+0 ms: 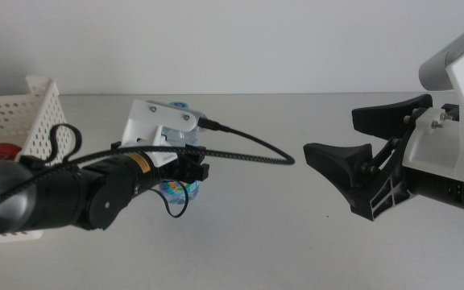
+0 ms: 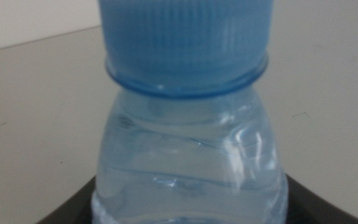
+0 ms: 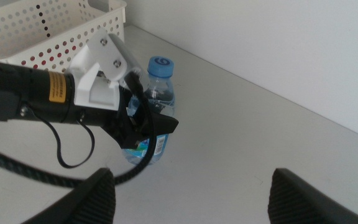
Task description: Use arms to grab the bottles and put them into the dustbin to the left of the table.
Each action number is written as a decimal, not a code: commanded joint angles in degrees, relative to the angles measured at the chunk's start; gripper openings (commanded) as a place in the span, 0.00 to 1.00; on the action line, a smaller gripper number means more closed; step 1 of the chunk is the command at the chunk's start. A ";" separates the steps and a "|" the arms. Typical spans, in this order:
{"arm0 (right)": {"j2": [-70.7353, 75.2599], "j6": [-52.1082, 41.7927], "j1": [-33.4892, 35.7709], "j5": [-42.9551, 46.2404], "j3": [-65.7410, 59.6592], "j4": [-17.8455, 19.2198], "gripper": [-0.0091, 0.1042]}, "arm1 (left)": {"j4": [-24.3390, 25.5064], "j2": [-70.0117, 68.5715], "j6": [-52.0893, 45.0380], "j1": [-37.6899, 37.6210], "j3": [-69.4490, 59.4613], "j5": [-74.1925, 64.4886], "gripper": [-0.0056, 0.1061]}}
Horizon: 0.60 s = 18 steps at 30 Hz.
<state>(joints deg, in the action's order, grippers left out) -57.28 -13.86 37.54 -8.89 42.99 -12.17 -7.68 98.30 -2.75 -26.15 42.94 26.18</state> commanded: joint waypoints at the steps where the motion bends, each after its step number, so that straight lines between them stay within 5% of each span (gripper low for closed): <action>1: 1.05 -0.71 0.14 3.94 2.26 0.10 0.63 | -0.52 -7.96 -0.09 0.09 5.07 -3.36 0.03; 8: 1.05 -0.71 0.14 3.94 2.26 0.10 0.62 | 0.92 -12.67 -0.74 2.77 22.42 -35.90 0.03; 18: 1.05 -0.71 0.14 3.89 2.26 0.10 0.62 | 2.53 -12.56 -10.39 24.05 49.58 -79.40 0.03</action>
<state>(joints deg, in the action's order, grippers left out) -57.28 -13.86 37.54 -8.90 42.99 -12.18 -4.76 89.10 -11.38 -4.79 87.38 -50.93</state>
